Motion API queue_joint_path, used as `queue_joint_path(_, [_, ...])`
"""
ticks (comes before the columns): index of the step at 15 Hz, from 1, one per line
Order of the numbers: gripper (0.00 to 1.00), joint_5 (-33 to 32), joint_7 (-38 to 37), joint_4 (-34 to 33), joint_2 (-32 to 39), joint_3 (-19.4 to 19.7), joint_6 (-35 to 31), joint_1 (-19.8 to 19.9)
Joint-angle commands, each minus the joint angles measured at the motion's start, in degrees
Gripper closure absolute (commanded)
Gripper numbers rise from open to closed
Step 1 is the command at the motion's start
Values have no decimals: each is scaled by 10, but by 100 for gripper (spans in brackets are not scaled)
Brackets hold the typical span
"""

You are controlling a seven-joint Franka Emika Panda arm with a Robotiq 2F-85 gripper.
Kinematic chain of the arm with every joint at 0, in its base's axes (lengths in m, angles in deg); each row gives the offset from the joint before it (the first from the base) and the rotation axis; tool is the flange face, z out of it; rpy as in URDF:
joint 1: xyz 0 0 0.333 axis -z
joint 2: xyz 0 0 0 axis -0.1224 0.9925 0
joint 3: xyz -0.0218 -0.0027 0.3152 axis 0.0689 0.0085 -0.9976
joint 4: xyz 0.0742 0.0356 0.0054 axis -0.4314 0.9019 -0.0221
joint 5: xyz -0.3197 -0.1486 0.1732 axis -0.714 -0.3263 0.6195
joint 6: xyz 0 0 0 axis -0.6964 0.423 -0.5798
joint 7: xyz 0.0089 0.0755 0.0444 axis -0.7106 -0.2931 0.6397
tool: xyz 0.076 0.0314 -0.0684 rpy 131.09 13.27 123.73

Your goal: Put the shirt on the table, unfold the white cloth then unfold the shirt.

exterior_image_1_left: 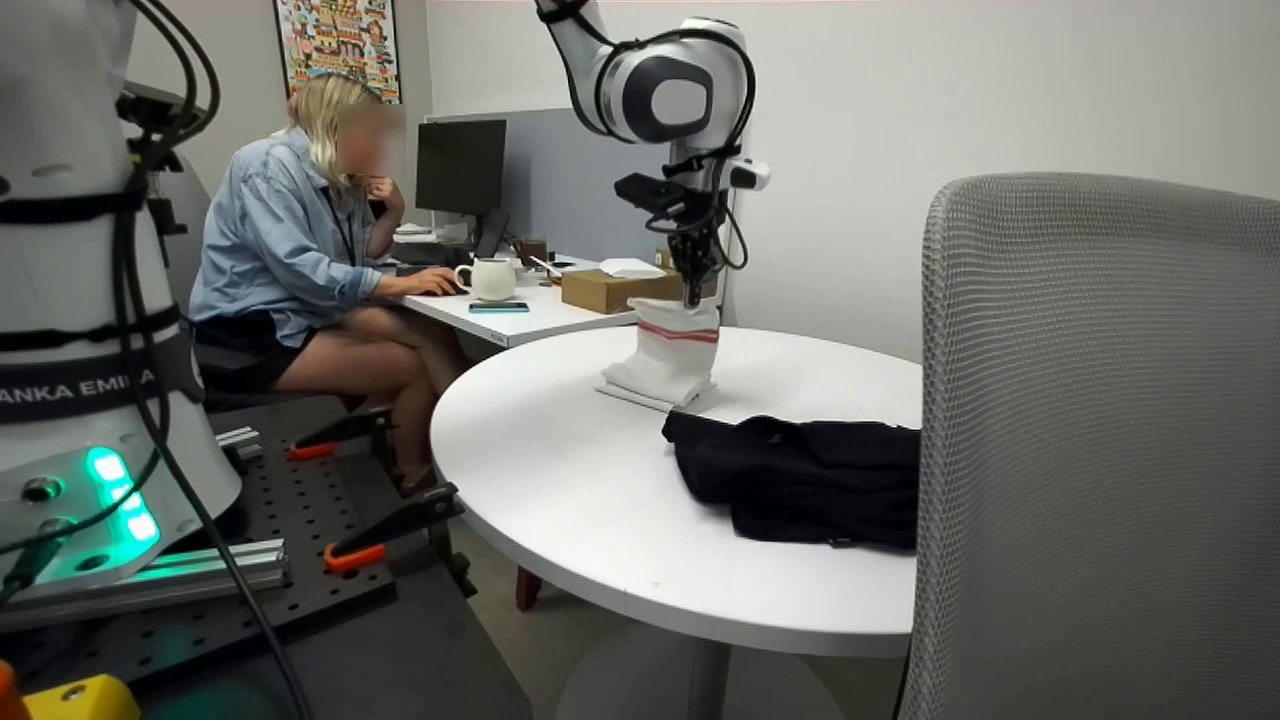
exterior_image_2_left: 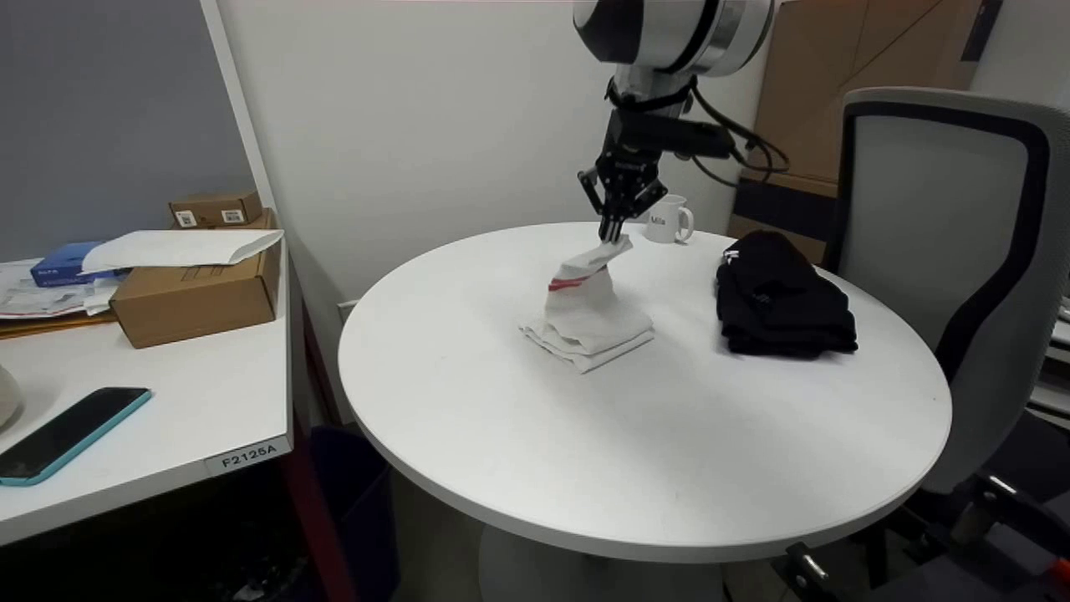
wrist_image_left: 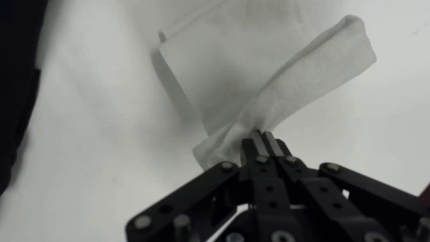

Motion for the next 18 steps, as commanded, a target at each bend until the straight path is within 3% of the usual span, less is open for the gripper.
queue_joint_path(1, [100,43,65,2,-69,-10,35,21])
queue_joint_path(5, [100,52,119,-29,-109,2,101,23])
queue_joint_path(8, [100,26,160,-71,-128,16,190,21])
queue_joint_path(12, [100,-47,183,-158,-154,39,304,17])
queue_joint_path(18, [100,-149,196,-272,-177,51,387,11])
